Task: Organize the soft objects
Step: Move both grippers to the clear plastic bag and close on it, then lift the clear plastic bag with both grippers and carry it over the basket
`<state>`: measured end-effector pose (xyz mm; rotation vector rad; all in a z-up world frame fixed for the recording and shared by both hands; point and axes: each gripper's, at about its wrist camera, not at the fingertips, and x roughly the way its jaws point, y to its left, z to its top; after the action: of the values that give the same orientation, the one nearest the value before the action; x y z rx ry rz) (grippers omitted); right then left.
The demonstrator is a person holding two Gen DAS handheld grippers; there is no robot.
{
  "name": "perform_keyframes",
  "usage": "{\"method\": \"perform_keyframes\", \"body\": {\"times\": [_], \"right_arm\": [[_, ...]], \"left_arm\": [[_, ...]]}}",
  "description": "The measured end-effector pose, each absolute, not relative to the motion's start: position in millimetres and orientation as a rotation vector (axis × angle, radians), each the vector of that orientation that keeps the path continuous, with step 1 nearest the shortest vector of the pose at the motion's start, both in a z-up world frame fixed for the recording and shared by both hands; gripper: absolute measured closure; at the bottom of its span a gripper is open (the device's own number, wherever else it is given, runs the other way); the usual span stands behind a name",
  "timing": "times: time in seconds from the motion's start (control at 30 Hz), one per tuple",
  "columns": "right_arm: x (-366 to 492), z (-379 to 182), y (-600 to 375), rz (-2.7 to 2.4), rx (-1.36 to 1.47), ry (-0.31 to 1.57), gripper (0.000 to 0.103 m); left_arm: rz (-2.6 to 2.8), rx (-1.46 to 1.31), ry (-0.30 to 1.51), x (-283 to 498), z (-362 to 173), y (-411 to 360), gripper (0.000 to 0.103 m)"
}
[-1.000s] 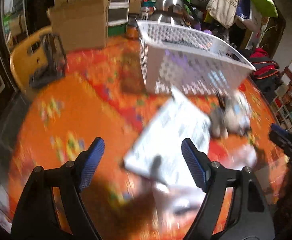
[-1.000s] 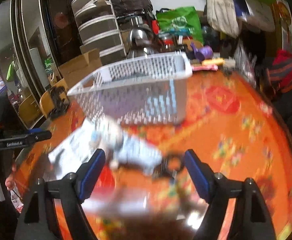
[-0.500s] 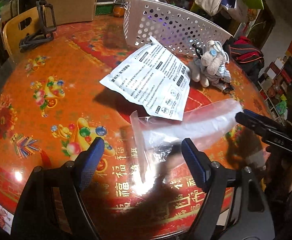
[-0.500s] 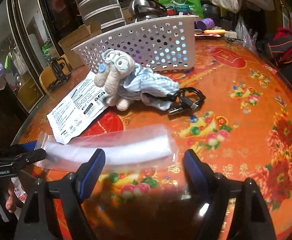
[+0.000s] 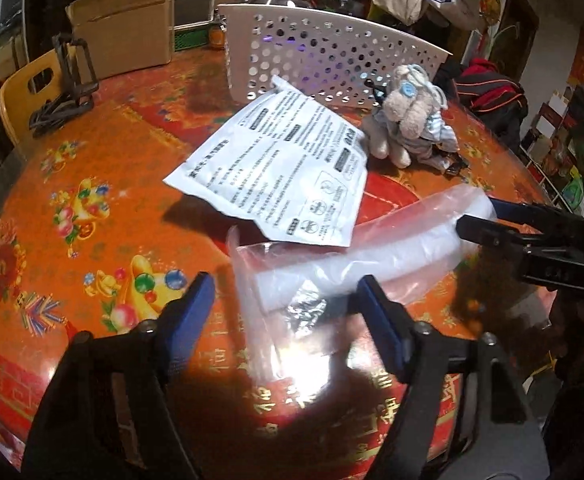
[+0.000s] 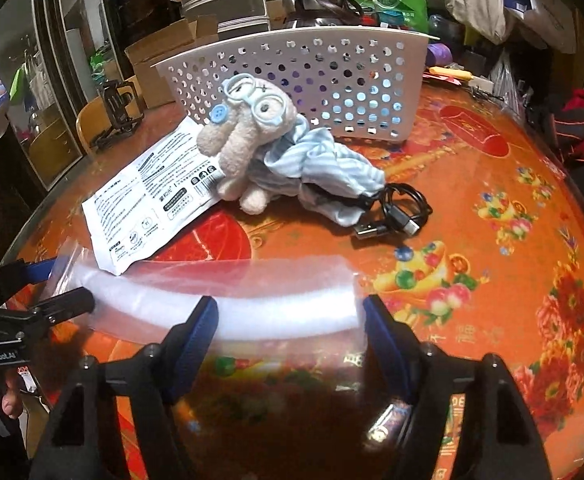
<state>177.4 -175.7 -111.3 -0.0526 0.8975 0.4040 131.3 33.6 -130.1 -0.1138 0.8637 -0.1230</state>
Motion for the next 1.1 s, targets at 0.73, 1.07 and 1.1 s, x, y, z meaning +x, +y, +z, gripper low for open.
{"method": "perform_keyframes", "body": {"times": [0.73,1.07,1.1], "right_arm": [[166.4,-108.7,-173.3,0.468,-0.024,0.858,0.088],[136.7,-89.4,-186.4,0.47,0.041,0.775,0.088],[132.7,-85.6,-188.2,0.473,0.049,0.762,0.088]], "left_arm": [[-0.221,-0.158,0.794,118.5,-124.5,29.2,0.088],[-0.279,-0.178,0.743,99.3,-103.8,29.8,0.089],[-0.278,-0.176,0.732,97.8,-100.1,30.8,0.089]]}}
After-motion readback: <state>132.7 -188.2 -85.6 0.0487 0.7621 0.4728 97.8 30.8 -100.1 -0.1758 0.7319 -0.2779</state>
